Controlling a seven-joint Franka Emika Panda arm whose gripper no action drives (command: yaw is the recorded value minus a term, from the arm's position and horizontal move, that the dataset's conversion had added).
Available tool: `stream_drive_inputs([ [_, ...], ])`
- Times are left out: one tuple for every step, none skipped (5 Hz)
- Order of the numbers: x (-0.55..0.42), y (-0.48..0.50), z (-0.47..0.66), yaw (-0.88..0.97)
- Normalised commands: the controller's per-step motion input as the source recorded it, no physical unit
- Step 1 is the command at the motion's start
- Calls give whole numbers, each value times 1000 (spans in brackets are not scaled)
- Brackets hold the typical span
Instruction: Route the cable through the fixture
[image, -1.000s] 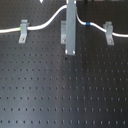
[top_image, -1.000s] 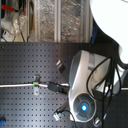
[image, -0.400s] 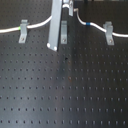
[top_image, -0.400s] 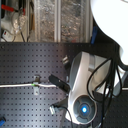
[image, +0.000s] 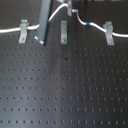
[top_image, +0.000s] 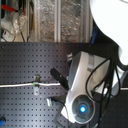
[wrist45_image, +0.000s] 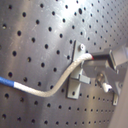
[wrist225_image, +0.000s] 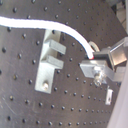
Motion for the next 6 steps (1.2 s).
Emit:
stream_drive_inputs([
  [-40,91,116,0],
  [13,261,317,-123],
  [-93,312,423,-183],
  [-19,23,83,0],
  [-213,171,-2,485],
  [-318,219,-1,517],
])
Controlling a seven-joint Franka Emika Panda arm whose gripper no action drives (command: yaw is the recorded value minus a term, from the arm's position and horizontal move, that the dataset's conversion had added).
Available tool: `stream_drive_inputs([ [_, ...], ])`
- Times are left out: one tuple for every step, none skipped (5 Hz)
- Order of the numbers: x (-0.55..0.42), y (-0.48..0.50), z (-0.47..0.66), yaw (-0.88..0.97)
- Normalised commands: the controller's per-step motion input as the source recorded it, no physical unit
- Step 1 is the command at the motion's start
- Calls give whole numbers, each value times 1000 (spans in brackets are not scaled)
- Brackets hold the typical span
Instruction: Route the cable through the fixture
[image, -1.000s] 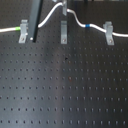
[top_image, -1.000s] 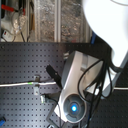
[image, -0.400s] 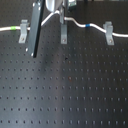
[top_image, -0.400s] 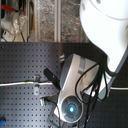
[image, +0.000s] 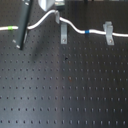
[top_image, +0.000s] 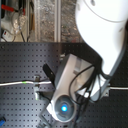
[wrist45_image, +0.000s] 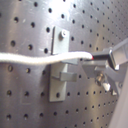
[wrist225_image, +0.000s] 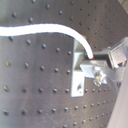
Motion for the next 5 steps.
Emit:
stream_drive_inputs([
  [8,-6,28,0],
  [-13,-293,181,-240],
  [-2,-93,18,-174],
  [-6,-9,11,0],
  [-21,17,95,0],
])
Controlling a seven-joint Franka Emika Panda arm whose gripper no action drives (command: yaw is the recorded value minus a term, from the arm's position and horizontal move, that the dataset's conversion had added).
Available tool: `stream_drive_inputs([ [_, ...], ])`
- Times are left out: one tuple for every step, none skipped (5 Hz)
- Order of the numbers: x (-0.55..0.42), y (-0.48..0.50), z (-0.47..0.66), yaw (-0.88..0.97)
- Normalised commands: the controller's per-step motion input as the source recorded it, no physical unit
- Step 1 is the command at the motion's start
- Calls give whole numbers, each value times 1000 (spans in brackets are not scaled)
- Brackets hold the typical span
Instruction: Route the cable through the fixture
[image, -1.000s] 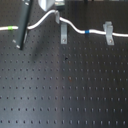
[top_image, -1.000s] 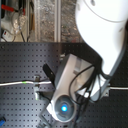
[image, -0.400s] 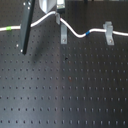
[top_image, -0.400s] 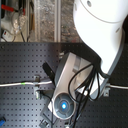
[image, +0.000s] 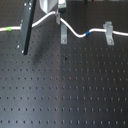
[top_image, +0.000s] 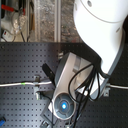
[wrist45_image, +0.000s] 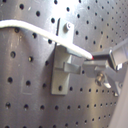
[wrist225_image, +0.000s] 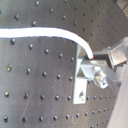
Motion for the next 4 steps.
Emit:
stream_drive_inputs([
  [-104,-16,386,-60],
  [-12,-17,0,0],
  [-90,-25,58,0],
  [-10,1,60,0],
])
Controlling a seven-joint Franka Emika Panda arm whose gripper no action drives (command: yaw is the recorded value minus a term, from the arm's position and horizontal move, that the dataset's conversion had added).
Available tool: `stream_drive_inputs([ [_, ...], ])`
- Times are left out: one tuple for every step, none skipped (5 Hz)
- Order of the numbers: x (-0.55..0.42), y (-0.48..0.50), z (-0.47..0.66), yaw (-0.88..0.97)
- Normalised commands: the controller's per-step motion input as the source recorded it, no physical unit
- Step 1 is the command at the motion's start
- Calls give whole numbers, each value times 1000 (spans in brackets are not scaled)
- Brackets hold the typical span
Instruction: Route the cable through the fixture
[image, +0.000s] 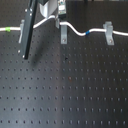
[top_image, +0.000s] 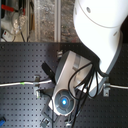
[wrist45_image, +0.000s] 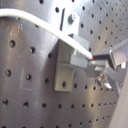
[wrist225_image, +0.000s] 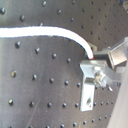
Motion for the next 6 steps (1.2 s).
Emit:
stream_drive_inputs([
  [-71,24,110,-129],
  [-18,-27,1,0],
  [-292,15,378,-477],
  [-401,199,318,-631],
  [32,-13,4,0],
  [147,21,84,71],
])
